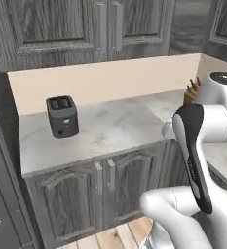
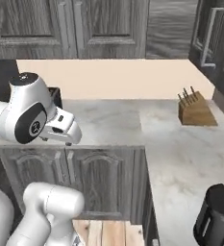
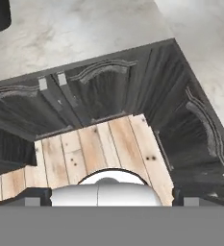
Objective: Navigate to the toaster oven.
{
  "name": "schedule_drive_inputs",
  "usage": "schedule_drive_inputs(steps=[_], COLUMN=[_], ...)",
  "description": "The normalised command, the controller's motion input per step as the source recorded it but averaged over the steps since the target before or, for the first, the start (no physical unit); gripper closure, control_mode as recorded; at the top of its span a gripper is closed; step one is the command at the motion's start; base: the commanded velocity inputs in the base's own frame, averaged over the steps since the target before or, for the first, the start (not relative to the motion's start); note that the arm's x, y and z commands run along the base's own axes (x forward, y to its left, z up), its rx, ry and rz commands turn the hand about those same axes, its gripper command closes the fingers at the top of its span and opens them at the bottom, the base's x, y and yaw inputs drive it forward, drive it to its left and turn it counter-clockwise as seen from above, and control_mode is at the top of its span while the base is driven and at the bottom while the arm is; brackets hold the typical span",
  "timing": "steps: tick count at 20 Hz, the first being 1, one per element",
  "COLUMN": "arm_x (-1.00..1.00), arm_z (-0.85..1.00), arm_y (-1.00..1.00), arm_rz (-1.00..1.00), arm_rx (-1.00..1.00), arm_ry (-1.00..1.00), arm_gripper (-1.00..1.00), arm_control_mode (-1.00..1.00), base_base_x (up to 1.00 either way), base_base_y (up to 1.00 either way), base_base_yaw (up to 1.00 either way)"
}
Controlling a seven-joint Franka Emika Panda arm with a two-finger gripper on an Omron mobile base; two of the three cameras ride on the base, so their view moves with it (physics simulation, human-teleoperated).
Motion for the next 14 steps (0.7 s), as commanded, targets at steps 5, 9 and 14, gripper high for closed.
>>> schedule_drive_inputs(steps=[5, 9, 14], arm_x=[0.0, 0.0, 0.0], arm_z=[0.0, 0.0, 0.0], arm_y=[0.0, 0.0, 0.0], arm_rz=[0.0, 0.0, 0.0], arm_rx=[0.0, 0.0, 0.0], arm_ry=[0.0, 0.0, 0.0], arm_gripper=[-1.0, -1.0, -1.0], arm_control_mode=[1.0, 1.0, 1.0], base_base_x=[-0.2, -0.19, -0.19], base_base_y=[0.0, 0.0, 0.0], base_base_yaw=[1.0, 1.0, 1.0])
